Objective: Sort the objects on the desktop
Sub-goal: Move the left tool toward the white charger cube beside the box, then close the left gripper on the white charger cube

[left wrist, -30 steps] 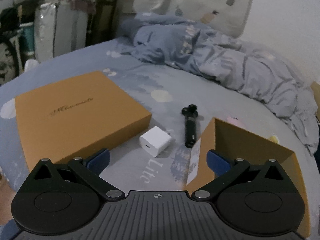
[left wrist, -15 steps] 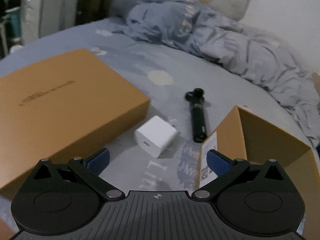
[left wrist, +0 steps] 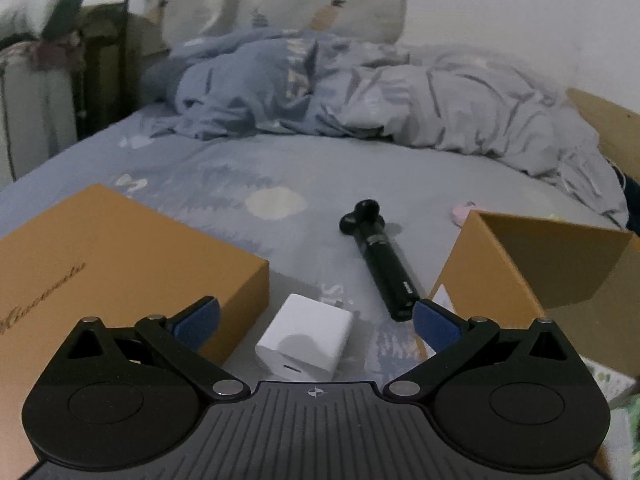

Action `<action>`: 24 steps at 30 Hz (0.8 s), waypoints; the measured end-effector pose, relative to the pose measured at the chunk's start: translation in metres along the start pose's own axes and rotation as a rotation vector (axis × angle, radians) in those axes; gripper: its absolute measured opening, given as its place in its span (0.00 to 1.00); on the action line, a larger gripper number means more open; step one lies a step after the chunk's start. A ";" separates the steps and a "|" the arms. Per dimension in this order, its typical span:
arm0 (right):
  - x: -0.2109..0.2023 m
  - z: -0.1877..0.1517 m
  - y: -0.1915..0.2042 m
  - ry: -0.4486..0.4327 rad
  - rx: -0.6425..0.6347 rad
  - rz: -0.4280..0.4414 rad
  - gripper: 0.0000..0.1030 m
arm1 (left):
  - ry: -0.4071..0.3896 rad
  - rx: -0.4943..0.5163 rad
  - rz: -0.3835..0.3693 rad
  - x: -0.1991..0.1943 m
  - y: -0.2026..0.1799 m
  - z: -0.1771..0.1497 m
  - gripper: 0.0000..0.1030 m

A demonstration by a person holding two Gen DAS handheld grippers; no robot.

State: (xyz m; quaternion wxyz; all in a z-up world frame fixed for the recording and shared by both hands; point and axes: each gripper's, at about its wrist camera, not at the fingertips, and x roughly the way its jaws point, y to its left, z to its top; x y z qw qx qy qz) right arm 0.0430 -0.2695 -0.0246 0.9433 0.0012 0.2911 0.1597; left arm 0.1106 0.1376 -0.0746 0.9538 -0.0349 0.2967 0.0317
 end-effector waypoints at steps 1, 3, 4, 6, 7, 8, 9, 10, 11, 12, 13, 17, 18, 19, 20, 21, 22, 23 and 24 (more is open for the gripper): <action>0.001 0.000 0.000 0.002 0.001 0.000 1.00 | 0.007 0.012 -0.004 0.005 0.001 0.002 1.00; 0.003 -0.001 -0.001 0.011 0.004 -0.002 1.00 | 0.008 0.029 -0.023 0.009 0.002 -0.002 1.00; 0.005 -0.001 -0.001 0.017 0.005 -0.003 1.00 | 0.002 0.038 -0.031 0.010 0.001 -0.005 1.00; 0.007 -0.001 -0.001 0.027 0.005 -0.004 1.00 | -0.011 0.065 -0.045 0.011 -0.001 -0.011 1.00; 0.008 -0.002 -0.001 0.033 0.005 -0.005 1.00 | -0.018 0.081 -0.051 0.011 -0.003 -0.015 1.00; 0.009 -0.002 -0.001 0.037 0.005 -0.006 1.00 | -0.021 0.098 -0.053 0.012 -0.004 -0.017 0.99; 0.010 -0.003 -0.001 0.040 0.004 -0.006 1.00 | -0.022 0.112 -0.054 0.013 -0.003 -0.018 0.99; 0.010 -0.003 0.000 0.043 0.004 -0.006 1.00 | -0.023 0.126 -0.054 0.014 -0.002 -0.019 0.99; 0.011 -0.003 0.000 0.046 0.003 -0.007 1.00 | -0.024 0.137 -0.057 0.015 -0.002 -0.019 0.99; 0.011 -0.003 0.000 0.048 0.002 -0.006 1.00 | -0.027 0.145 -0.061 0.016 -0.003 -0.019 0.99; 0.012 -0.003 0.001 0.050 0.001 -0.006 1.00 | -0.029 0.154 -0.064 0.018 -0.005 -0.019 0.99; 0.012 -0.005 0.001 0.058 -0.005 -0.008 1.00 | 0.002 0.173 -0.070 0.030 -0.007 -0.023 0.99; 0.012 -0.005 0.001 0.059 -0.006 -0.010 1.00 | 0.014 0.173 -0.069 0.034 -0.007 -0.024 0.98; 0.012 -0.006 0.002 0.061 -0.007 -0.013 1.00 | 0.023 0.176 -0.067 0.037 -0.007 -0.024 0.93; 0.012 -0.006 0.001 0.062 -0.007 -0.015 1.00 | 0.028 0.182 -0.064 0.041 -0.006 -0.024 0.90; 0.013 -0.005 0.001 0.063 -0.007 -0.018 1.00 | 0.034 0.187 -0.060 0.045 -0.006 -0.023 0.90; 0.013 -0.005 0.001 0.063 -0.008 -0.020 1.00 | 0.036 0.193 -0.055 0.048 -0.005 -0.023 0.90; 0.013 -0.006 0.001 0.064 -0.008 -0.022 1.00 | 0.033 0.196 -0.048 0.050 -0.006 -0.023 0.90; 0.014 -0.006 0.001 0.065 -0.009 -0.024 1.00 | 0.029 0.197 -0.044 0.052 -0.006 -0.023 0.90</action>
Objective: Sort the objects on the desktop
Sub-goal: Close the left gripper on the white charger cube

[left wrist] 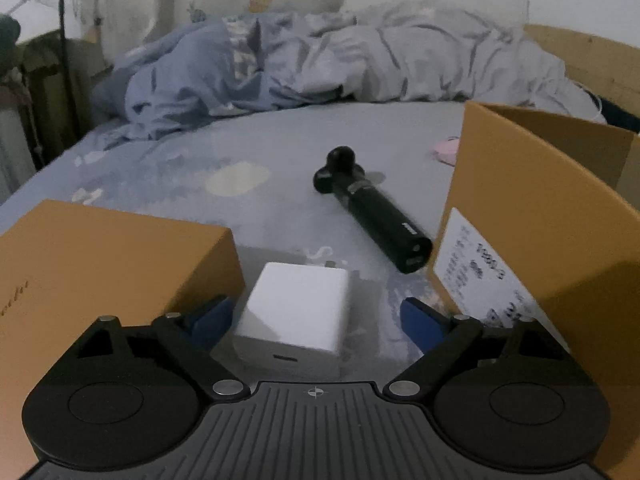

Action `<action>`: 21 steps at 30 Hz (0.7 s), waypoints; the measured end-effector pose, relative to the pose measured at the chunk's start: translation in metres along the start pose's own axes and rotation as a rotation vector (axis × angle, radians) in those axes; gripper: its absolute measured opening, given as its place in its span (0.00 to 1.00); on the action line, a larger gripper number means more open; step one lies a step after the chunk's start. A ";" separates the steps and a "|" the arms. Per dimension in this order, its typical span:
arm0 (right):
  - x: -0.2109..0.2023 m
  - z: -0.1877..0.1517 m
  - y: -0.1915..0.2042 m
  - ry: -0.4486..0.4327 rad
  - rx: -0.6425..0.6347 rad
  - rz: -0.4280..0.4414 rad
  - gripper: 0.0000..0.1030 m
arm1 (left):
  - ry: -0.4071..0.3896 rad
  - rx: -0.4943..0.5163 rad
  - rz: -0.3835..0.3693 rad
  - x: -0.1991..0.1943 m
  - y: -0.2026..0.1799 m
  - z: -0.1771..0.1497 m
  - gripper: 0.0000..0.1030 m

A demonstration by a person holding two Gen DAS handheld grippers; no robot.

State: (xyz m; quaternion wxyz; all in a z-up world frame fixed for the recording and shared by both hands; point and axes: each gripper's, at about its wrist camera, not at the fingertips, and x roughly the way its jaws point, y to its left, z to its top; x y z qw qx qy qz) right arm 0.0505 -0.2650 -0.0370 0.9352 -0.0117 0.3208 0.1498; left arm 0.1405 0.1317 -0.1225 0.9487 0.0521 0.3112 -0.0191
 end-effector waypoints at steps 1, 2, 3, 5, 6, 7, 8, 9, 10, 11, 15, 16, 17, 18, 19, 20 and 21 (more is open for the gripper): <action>0.000 0.000 0.000 0.001 -0.001 -0.002 1.00 | -0.005 0.000 0.003 0.002 0.000 0.001 0.90; 0.001 0.000 0.000 0.001 -0.001 -0.004 1.00 | -0.009 0.002 0.006 0.004 0.000 0.001 0.90; 0.001 0.000 -0.001 0.002 -0.002 -0.006 1.00 | -0.013 0.007 0.008 0.006 0.000 0.002 0.88; 0.002 -0.001 -0.001 0.004 -0.003 -0.010 1.00 | -0.019 0.017 0.014 0.010 -0.001 0.004 0.84; 0.003 -0.001 -0.001 0.004 -0.004 -0.012 1.00 | -0.021 0.023 0.020 0.011 -0.001 0.004 0.80; 0.003 -0.001 -0.001 0.005 -0.005 -0.014 1.00 | -0.023 0.027 0.025 0.012 -0.001 0.005 0.76; 0.004 -0.001 -0.001 0.006 -0.005 -0.015 1.00 | -0.025 0.028 0.029 0.013 0.000 0.005 0.74; 0.004 -0.001 -0.002 0.006 -0.006 -0.017 1.00 | -0.026 0.030 0.033 0.013 0.000 0.005 0.71; 0.005 -0.001 -0.002 0.007 -0.007 -0.019 1.00 | -0.026 0.032 0.034 0.014 0.001 0.006 0.68; 0.005 -0.001 -0.002 0.008 -0.007 -0.021 1.00 | -0.026 0.036 0.035 0.014 0.002 0.005 0.67; 0.007 -0.002 -0.003 0.011 -0.010 -0.029 1.00 | -0.019 0.083 0.056 0.010 -0.009 0.000 0.67; 0.007 -0.002 -0.003 0.011 -0.011 -0.031 1.00 | -0.013 0.099 0.067 0.012 -0.011 0.000 0.67; 0.008 -0.002 -0.003 0.012 -0.011 -0.033 1.00 | -0.008 0.113 0.078 0.013 -0.013 -0.001 0.67; 0.008 -0.002 -0.003 0.011 -0.011 -0.034 1.00 | -0.005 0.121 0.084 0.013 -0.013 -0.001 0.67; 0.007 -0.002 -0.004 0.010 -0.011 -0.034 1.00 | -0.002 0.123 0.085 0.013 -0.014 -0.001 0.68; 0.006 -0.002 -0.004 0.009 -0.011 -0.034 1.00 | 0.001 0.124 0.086 0.013 -0.014 0.000 0.68; 0.006 -0.002 -0.005 0.009 -0.010 -0.034 1.00 | 0.004 0.126 0.087 0.013 -0.014 0.000 0.68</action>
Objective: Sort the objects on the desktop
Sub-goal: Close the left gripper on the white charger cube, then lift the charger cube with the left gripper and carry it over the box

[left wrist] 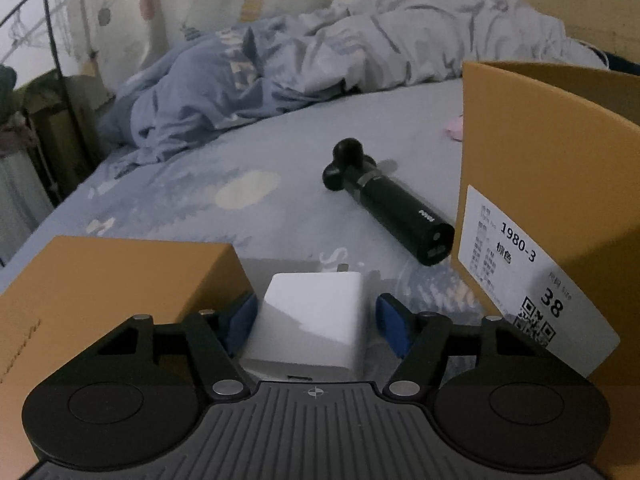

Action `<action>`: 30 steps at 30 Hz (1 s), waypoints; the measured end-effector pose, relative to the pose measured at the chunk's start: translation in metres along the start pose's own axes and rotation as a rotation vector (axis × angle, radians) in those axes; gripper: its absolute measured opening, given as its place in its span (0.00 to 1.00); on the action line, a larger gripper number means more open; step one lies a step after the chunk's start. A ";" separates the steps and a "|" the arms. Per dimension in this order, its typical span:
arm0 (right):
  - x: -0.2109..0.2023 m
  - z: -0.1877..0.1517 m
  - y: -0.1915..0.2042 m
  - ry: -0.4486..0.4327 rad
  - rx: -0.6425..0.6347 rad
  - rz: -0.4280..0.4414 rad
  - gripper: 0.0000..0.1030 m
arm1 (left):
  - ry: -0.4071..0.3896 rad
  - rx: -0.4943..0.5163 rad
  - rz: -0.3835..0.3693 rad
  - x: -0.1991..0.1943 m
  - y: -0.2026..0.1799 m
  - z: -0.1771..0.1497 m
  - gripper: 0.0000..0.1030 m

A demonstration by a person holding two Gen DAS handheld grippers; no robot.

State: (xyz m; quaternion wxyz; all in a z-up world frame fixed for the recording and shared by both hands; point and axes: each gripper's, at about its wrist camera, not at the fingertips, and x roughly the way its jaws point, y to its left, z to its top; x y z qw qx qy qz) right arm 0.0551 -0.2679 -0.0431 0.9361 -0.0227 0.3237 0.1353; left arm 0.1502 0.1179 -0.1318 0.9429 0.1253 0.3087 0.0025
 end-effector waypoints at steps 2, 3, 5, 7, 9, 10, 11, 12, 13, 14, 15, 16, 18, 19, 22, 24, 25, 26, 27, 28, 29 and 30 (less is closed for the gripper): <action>0.000 0.000 -0.001 -0.001 0.002 0.001 1.00 | 0.006 0.004 0.002 0.000 0.000 0.000 0.68; 0.000 0.000 -0.001 -0.001 0.002 0.001 1.00 | 0.009 0.006 0.003 0.000 0.000 0.001 0.68; 0.000 -0.001 0.000 -0.003 0.003 0.000 1.00 | 0.015 0.010 0.004 0.000 0.000 0.001 0.68; -0.001 -0.002 0.001 -0.007 0.004 -0.003 1.00 | 0.021 0.014 0.006 0.000 -0.001 0.002 0.67; -0.002 -0.002 0.001 -0.010 0.004 -0.002 1.00 | 0.028 0.007 0.004 0.000 -0.002 -0.001 0.66; -0.002 -0.002 0.001 -0.012 0.003 -0.002 1.00 | 0.033 -0.001 0.001 0.000 -0.002 -0.002 0.64; -0.003 -0.002 0.001 -0.014 0.003 -0.001 1.00 | 0.041 -0.014 -0.005 0.000 -0.001 -0.002 0.62; -0.004 -0.002 0.001 -0.015 0.003 -0.001 1.00 | 0.047 -0.026 -0.010 -0.001 -0.001 -0.002 0.59; -0.004 -0.001 0.001 -0.017 0.003 0.000 1.00 | 0.051 -0.031 -0.013 -0.002 0.000 -0.002 0.58; -0.005 -0.001 0.002 -0.019 0.002 0.000 1.00 | 0.056 -0.036 -0.016 -0.003 0.000 -0.002 0.58; -0.006 -0.001 0.002 -0.020 0.002 0.001 1.00 | 0.060 -0.041 -0.018 -0.003 0.000 -0.003 0.58; -0.006 -0.001 0.002 -0.022 0.002 0.002 1.00 | 0.064 -0.043 -0.019 -0.004 -0.001 -0.003 0.58; -0.008 0.000 0.002 -0.026 0.001 0.003 1.00 | 0.069 -0.044 -0.013 -0.006 -0.003 -0.003 0.58; -0.009 0.000 0.002 -0.028 0.000 0.003 1.00 | 0.071 -0.045 -0.010 -0.007 -0.004 -0.003 0.58; -0.010 0.002 0.003 -0.035 -0.001 0.004 1.00 | 0.077 -0.043 -0.002 -0.010 -0.006 -0.003 0.58; -0.012 0.002 0.004 -0.039 -0.001 0.004 1.00 | 0.080 -0.039 0.002 -0.013 -0.007 -0.004 0.58; -0.012 0.003 0.004 -0.041 -0.002 0.005 1.00 | 0.081 -0.038 0.004 -0.014 -0.008 -0.004 0.58; -0.012 0.003 0.005 -0.043 -0.003 0.005 1.00 | 0.083 -0.036 0.005 -0.016 -0.008 -0.004 0.57; -0.013 0.004 0.005 -0.045 -0.004 0.005 1.00 | 0.084 -0.036 0.007 -0.017 -0.009 -0.005 0.57; -0.013 0.004 0.006 -0.047 -0.005 0.006 1.00 | 0.086 -0.038 0.008 -0.018 -0.010 -0.006 0.57; -0.014 0.005 0.006 -0.050 -0.006 0.005 1.00 | 0.087 -0.041 0.009 -0.020 -0.010 -0.006 0.57; -0.015 0.005 0.006 -0.054 -0.005 0.005 1.00 | 0.090 -0.044 0.010 -0.021 -0.010 -0.007 0.57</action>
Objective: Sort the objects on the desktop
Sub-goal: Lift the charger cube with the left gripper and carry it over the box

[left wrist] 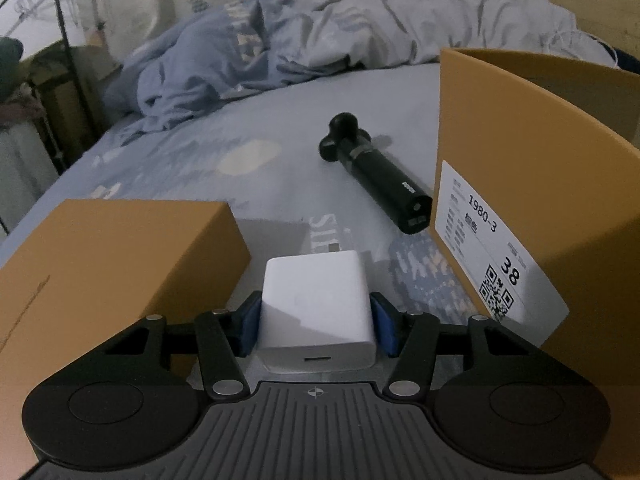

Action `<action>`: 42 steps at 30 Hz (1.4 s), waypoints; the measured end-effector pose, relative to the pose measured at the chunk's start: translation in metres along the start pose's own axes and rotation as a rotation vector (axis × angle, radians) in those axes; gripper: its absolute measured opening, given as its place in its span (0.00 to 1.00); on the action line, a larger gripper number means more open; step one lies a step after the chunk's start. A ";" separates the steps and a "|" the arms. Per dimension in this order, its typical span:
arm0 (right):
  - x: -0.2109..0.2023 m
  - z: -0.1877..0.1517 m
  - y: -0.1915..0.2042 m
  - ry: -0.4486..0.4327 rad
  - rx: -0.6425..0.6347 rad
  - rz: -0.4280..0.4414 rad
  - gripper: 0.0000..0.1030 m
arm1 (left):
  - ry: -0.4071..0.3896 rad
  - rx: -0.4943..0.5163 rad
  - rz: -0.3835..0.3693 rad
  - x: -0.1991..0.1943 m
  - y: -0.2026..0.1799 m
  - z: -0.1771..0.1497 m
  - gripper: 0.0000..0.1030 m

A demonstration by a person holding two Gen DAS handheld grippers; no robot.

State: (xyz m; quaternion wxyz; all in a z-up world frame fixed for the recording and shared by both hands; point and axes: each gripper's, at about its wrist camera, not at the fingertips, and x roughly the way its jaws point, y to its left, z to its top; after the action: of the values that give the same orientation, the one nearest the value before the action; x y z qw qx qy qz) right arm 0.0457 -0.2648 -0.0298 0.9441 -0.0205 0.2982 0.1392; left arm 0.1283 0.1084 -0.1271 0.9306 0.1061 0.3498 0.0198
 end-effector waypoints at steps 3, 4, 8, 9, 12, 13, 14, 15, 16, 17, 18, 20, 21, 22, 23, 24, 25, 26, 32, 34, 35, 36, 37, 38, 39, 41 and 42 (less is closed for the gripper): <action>-0.002 0.002 -0.001 -0.012 0.005 0.000 1.00 | 0.011 -0.013 0.009 -0.006 0.000 -0.002 0.57; -0.003 0.003 -0.002 -0.016 0.006 0.000 1.00 | 0.015 -0.018 0.013 -0.009 0.000 -0.003 0.57; -0.006 0.006 -0.004 -0.029 0.015 0.003 1.00 | 0.031 -0.037 0.026 -0.018 0.000 -0.006 0.57; -0.007 0.006 -0.004 -0.031 0.017 0.005 1.00 | 0.035 -0.042 0.030 -0.020 0.000 -0.006 0.57; -0.008 0.007 -0.005 -0.037 0.020 0.012 1.00 | 0.047 -0.056 0.040 -0.027 0.001 -0.008 0.57; -0.009 0.008 -0.005 -0.038 0.020 0.015 1.00 | 0.051 -0.061 0.044 -0.029 0.001 -0.009 0.57; -0.009 0.008 -0.005 -0.040 0.020 0.018 1.00 | 0.055 -0.066 0.047 -0.031 0.001 -0.010 0.57; -0.010 0.008 -0.005 -0.042 0.020 0.020 1.00 | 0.059 -0.070 0.051 -0.034 0.001 -0.011 0.57; -0.010 0.008 -0.005 -0.044 0.020 0.022 1.00 | 0.063 -0.075 0.054 -0.036 0.001 -0.011 0.57; -0.011 0.009 -0.005 -0.047 0.019 0.024 1.00 | 0.067 -0.080 0.057 -0.038 0.001 -0.012 0.57; -0.012 0.009 -0.005 -0.050 0.019 0.026 1.00 | 0.069 -0.084 0.062 -0.041 0.001 -0.013 0.57; -0.015 0.009 -0.005 -0.057 0.021 0.027 1.00 | 0.070 -0.093 0.072 -0.047 0.002 -0.013 0.57; -0.016 0.009 -0.006 -0.060 0.024 0.027 1.00 | 0.069 -0.097 0.075 -0.050 0.001 -0.013 0.57; -0.017 0.009 -0.006 -0.062 0.025 0.027 1.00 | 0.067 -0.100 0.077 -0.053 0.001 -0.013 0.57; -0.018 0.010 -0.007 -0.067 0.029 0.026 1.00 | 0.066 -0.103 0.078 -0.057 0.000 -0.012 0.57; -0.018 0.010 -0.008 -0.070 0.032 0.025 1.00 | 0.065 -0.106 0.080 -0.061 0.001 -0.012 0.57; -0.019 0.010 -0.009 -0.071 0.034 0.023 1.00 | 0.064 -0.109 0.081 -0.064 0.001 -0.012 0.57; -0.019 0.010 -0.010 -0.073 0.037 0.022 1.00 | 0.063 -0.112 0.082 -0.068 0.001 -0.012 0.57; -0.022 0.011 -0.013 -0.085 0.046 0.024 1.00 | 0.054 -0.128 0.088 -0.089 0.000 -0.011 0.57; -0.023 0.011 -0.014 -0.088 0.047 0.026 1.00 | 0.049 -0.130 0.090 -0.096 -0.002 -0.010 0.57; -0.024 0.011 -0.014 -0.089 0.048 0.028 1.00 | 0.046 -0.129 0.088 -0.100 -0.003 -0.010 0.57; -0.024 0.011 -0.014 -0.090 0.048 0.028 1.00 | 0.041 -0.123 0.088 -0.104 -0.005 -0.009 0.57; -0.025 0.011 -0.015 -0.092 0.049 0.028 1.00 | 0.035 -0.116 0.088 -0.108 -0.007 -0.008 0.57; -0.025 0.011 -0.015 -0.093 0.049 0.029 1.00 | 0.030 -0.110 0.087 -0.112 -0.009 -0.008 0.57; -0.026 0.011 -0.015 -0.094 0.050 0.029 1.00 | 0.025 -0.104 0.086 -0.116 -0.011 -0.007 0.57; -0.027 0.011 -0.016 -0.096 0.050 0.030 1.00 | 0.015 -0.094 0.083 -0.124 -0.014 -0.005 0.57; -0.027 0.011 -0.016 -0.097 0.051 0.030 1.00 | 0.009 -0.093 0.082 -0.128 -0.015 -0.004 0.57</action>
State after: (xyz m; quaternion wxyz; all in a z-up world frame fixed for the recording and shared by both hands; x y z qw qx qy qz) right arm 0.0351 -0.2854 -0.0057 0.9555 0.0147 0.2557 0.1466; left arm 0.0282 0.0798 -0.0506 0.9313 0.0769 0.3482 0.0747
